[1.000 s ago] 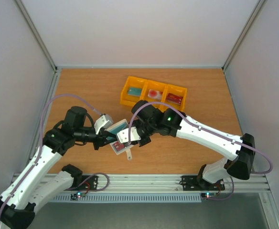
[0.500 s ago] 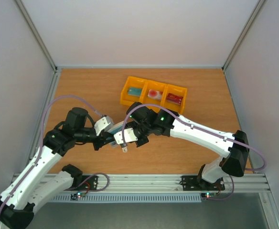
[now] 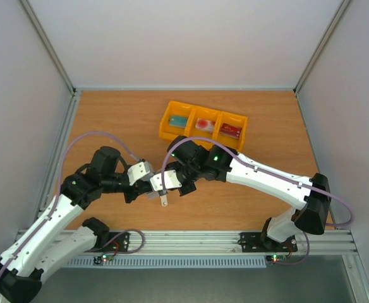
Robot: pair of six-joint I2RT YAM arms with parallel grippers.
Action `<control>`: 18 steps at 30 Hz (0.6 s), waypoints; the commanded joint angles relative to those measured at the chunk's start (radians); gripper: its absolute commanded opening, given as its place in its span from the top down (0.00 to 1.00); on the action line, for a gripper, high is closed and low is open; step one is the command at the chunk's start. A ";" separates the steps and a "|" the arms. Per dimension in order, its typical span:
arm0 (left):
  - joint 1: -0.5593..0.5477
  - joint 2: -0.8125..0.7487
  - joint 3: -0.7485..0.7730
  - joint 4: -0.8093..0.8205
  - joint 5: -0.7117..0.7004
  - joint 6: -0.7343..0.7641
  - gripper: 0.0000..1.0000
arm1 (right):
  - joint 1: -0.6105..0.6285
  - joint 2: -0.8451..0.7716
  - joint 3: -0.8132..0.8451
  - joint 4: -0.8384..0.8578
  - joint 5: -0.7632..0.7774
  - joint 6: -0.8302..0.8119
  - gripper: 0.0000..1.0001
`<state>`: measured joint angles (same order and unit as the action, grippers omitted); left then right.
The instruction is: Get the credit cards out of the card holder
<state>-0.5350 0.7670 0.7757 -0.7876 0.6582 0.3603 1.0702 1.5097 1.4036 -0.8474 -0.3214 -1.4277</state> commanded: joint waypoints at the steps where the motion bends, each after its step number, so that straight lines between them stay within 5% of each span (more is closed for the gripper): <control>1: -0.011 -0.007 -0.014 -0.001 -0.014 0.061 1.00 | 0.004 -0.041 0.024 0.037 0.020 0.024 0.99; 15: -0.011 -0.016 -0.009 0.015 0.004 0.050 1.00 | 0.003 -0.007 0.002 0.049 0.019 0.057 0.90; 18: -0.011 -0.016 -0.005 0.016 0.009 0.041 1.00 | 0.004 0.006 -0.013 0.061 0.018 0.059 0.95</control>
<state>-0.5388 0.7654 0.7692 -0.7879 0.6437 0.4000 1.0710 1.4963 1.4025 -0.8227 -0.3187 -1.3865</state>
